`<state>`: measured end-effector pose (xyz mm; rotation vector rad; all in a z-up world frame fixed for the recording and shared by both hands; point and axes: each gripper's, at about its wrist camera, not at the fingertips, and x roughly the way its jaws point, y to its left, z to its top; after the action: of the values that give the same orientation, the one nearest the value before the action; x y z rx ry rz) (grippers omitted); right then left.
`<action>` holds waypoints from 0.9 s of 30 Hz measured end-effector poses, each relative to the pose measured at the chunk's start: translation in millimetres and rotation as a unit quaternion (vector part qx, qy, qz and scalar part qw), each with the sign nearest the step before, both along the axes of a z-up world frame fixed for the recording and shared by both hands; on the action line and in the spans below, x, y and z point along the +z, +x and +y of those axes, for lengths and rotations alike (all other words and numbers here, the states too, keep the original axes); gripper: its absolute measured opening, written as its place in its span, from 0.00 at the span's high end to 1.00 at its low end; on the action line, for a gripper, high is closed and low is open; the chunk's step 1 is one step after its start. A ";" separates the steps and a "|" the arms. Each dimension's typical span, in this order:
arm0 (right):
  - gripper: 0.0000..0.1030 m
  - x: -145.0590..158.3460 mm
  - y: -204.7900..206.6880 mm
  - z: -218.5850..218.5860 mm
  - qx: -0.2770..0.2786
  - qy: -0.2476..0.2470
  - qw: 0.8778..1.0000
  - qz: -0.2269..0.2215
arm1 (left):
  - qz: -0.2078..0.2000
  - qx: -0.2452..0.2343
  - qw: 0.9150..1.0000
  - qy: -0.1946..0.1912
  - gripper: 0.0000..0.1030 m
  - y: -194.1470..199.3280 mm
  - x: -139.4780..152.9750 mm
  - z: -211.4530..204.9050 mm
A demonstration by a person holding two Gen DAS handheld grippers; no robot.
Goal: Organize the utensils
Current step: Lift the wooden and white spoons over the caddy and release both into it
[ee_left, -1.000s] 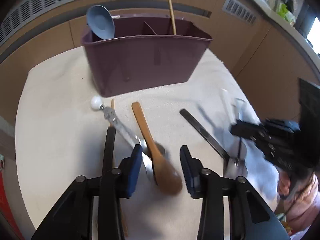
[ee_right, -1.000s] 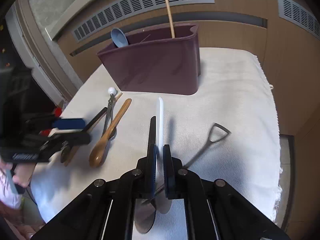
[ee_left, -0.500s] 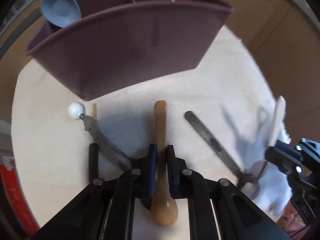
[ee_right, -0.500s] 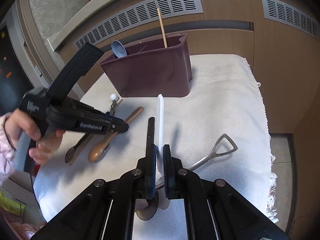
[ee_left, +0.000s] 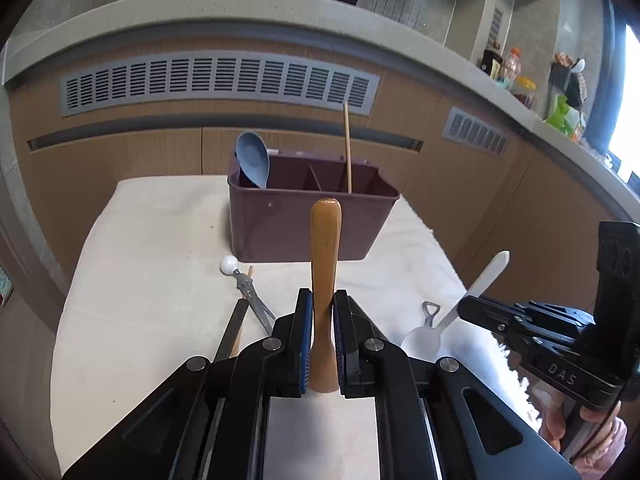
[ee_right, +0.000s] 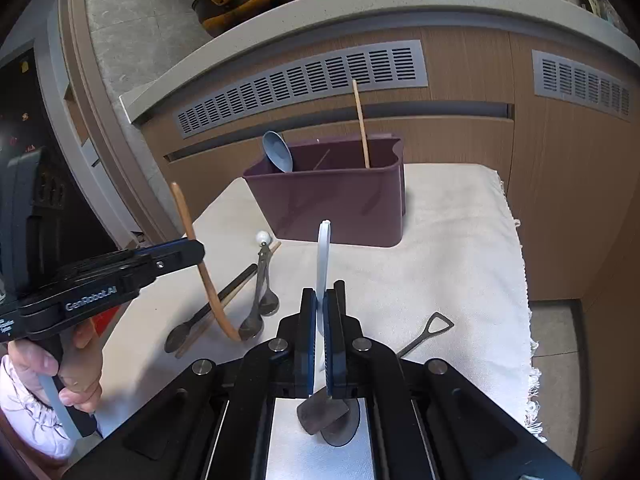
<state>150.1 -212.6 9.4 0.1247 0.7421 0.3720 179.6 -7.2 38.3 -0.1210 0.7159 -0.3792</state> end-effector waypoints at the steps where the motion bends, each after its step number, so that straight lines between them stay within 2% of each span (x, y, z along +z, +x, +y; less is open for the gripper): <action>1: 0.97 2.6 -1.6 1.1 -0.001 -0.003 1.000 -0.002 | -0.004 0.000 1.000 -0.004 0.90 -4.0 3.7 3.5; 6: 0.97 18.0 -13.0 7.7 -0.001 -0.022 1.000 -0.018 | -0.031 0.007 0.999 -0.013 0.90 -25.2 15.6 9.7; 9: 0.97 33.5 -18.4 12.9 0.001 -0.037 0.999 -0.035 | -0.052 0.001 0.998 -0.019 0.90 -30.5 31.4 10.9; 10: 0.97 43.4 -19.2 13.7 0.001 -0.042 0.998 -0.048 | -0.064 -0.005 0.998 -0.023 0.90 -29.2 44.5 11.7; 13: 0.97 87.0 -18.2 13.1 -0.006 -0.055 0.993 -0.103 | -0.106 -0.014 0.993 -0.040 0.90 -19.9 88.5 14.4; 16: 0.97 145.7 -10.4 9.7 -0.019 -0.062 0.982 -0.175 | -0.168 -0.021 0.984 -0.048 0.90 -3.1 144.0 17.6; 19: 0.97 185.9 10.9 7.0 -0.036 -0.062 0.973 -0.220 | -0.202 -0.021 0.978 -0.045 0.90 22.3 172.4 17.5; 21: 0.97 196.0 32.6 5.4 -0.041 -0.054 0.972 -0.224 | -0.207 -0.017 0.978 -0.036 0.90 44.8 177.1 15.9; 23: 0.97 193.1 54.5 5.8 -0.044 -0.046 0.975 -0.213 | -0.207 -0.011 0.978 -0.027 0.90 67.8 172.3 14.9; 27: 0.97 163.4 97.2 9.4 -0.042 -0.044 0.984 -0.168 | -0.172 -0.012 0.985 -0.016 0.90 116.5 139.8 11.4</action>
<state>247.3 -203.2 172.9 0.0075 0.4169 0.2703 296.1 4.2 178.1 -0.0748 0.3705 -0.4232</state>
